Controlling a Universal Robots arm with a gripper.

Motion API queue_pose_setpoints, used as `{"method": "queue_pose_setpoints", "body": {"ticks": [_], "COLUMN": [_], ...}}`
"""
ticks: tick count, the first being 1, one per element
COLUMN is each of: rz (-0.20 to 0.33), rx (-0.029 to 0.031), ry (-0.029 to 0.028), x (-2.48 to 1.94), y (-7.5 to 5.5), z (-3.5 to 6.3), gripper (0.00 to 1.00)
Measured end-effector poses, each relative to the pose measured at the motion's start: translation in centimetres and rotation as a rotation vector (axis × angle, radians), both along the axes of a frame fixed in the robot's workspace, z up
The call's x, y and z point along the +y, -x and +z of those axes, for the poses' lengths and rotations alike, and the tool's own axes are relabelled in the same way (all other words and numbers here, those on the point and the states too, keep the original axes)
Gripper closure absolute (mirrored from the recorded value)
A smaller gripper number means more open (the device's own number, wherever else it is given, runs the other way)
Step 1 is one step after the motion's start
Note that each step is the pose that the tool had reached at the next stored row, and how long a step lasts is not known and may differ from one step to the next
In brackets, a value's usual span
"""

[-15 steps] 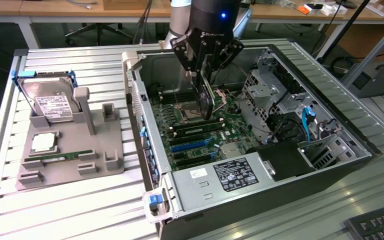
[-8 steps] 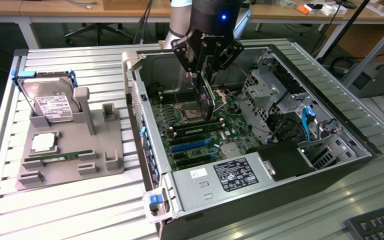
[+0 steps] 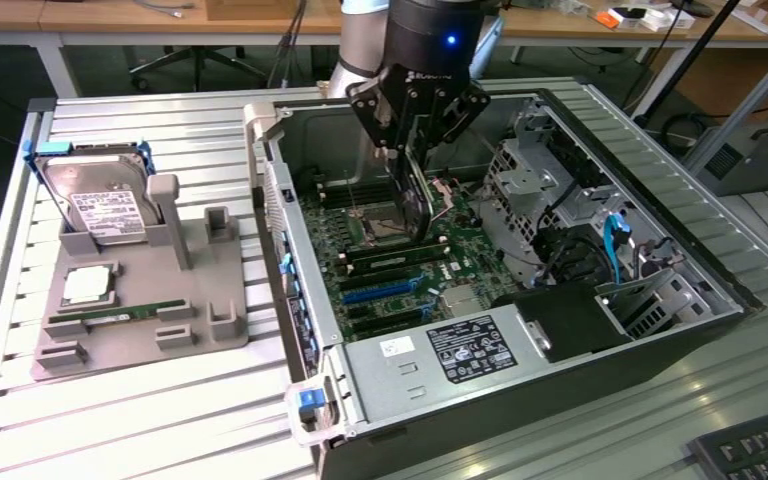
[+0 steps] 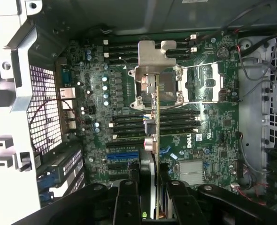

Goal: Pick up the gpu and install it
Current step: 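Pick up the gpu and move the gpu toward the slot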

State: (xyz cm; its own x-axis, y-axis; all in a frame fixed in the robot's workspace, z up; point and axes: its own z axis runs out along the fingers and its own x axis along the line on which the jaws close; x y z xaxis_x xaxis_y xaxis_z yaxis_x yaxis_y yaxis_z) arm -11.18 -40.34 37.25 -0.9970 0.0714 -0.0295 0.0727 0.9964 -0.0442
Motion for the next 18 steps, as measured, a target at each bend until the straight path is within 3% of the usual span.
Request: {"method": "queue_pose_setpoints", "body": {"ticks": [18], "rz": [0.0], "rx": [-0.0001], "ry": [0.0021], "x": [0.0], "y": [-1.2], "z": [-0.77], "gripper": [0.73]}}
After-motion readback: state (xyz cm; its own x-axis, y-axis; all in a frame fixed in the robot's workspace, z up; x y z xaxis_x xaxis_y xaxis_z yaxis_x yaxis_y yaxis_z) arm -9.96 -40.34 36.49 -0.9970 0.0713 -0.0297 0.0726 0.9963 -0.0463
